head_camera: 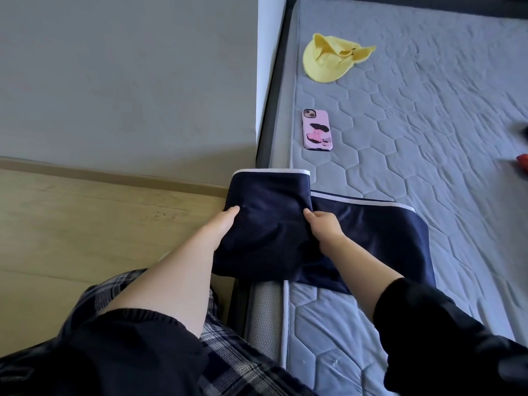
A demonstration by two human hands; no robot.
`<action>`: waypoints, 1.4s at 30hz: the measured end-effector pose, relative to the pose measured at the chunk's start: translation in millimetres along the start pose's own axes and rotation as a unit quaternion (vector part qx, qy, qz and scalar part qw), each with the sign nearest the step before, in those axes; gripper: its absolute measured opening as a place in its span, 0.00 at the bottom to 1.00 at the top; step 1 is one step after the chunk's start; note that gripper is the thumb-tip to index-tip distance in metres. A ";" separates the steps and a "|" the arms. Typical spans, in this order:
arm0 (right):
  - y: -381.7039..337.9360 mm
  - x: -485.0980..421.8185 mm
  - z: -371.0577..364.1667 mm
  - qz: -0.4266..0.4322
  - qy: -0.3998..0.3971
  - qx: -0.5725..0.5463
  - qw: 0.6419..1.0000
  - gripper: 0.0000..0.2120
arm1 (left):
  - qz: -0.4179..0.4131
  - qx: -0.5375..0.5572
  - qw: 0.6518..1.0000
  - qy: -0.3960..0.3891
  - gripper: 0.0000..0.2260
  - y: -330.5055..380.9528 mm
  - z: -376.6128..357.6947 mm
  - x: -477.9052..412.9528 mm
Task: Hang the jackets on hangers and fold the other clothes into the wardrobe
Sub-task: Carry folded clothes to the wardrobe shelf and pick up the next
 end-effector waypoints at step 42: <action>-55.5 -1.5 26.2 0.138 0.215 0.239 0.937 0.12 | -0.021 0.007 0.999 -0.025 0.26 8.2 0.9 2.8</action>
Point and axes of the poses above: each hand's wrist, its own x-axis away from the middle knuckle, its own z-axis out of the back of the hand, y = z × x, the point moved 8 cm from there along -x, towards the middle knuckle, and after that the axes turned 13 degrees about -y, right-handed, at the moved point
